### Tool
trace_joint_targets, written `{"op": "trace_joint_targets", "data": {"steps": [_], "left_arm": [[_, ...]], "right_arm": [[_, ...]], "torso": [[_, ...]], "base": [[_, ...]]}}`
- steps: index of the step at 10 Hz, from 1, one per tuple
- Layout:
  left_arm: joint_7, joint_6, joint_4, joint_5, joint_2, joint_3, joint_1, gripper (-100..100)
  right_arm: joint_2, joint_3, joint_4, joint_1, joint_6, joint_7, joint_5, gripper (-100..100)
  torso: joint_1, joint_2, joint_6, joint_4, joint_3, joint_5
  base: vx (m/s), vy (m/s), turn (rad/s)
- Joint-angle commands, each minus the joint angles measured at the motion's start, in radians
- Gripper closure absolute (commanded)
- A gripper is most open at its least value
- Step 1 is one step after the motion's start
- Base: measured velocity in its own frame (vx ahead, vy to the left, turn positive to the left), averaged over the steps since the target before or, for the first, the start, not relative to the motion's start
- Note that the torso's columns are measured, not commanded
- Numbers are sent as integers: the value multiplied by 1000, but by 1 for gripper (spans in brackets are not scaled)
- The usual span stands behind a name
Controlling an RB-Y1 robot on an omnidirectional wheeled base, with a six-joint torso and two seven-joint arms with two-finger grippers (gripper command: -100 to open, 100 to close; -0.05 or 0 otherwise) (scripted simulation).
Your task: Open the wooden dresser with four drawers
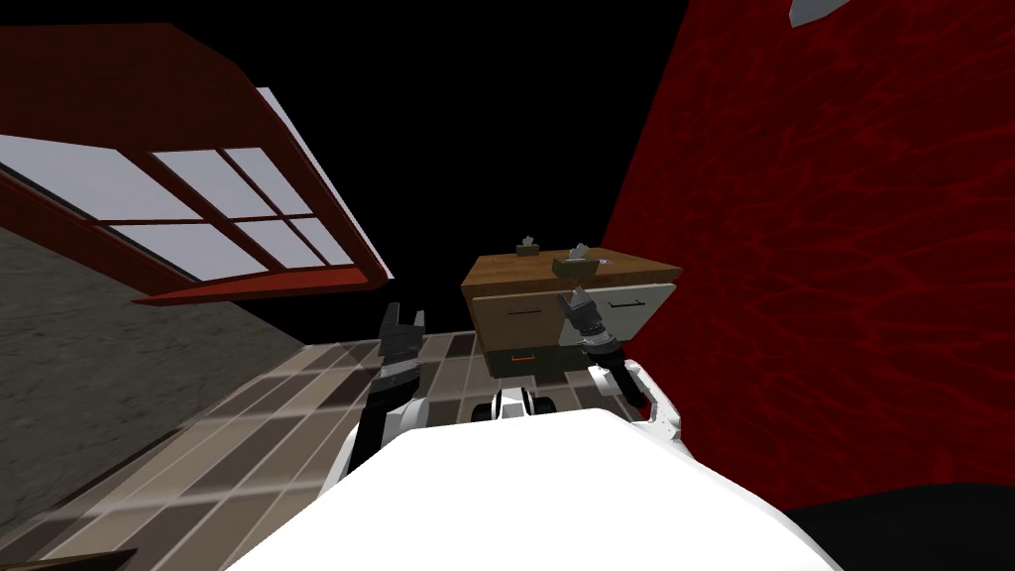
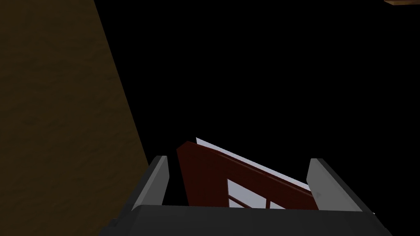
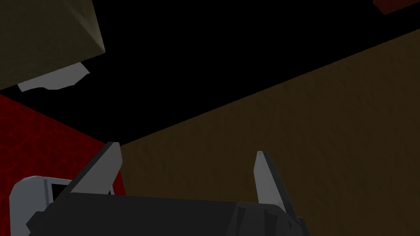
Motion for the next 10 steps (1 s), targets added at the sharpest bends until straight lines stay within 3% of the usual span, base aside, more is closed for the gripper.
{"op": "trace_joint_targets", "data": {"steps": [1, 10], "left_arm": [[0, 0, 0, 0, 0, 0, 0, 0], [0, 0, 0, 0, 0, 0, 0, 0]], "right_arm": [[-4, -5, 18, -15, -1, 77, 27, -100], [-12, -23, 72, -54, -2, 317, 110, -100]], "torso": [[1, 0, 0, 0, 0, 0], [1, 0, 0, 0, 0, 0]], "base": [[0, 49, -25], [0, 43, -19]]}}
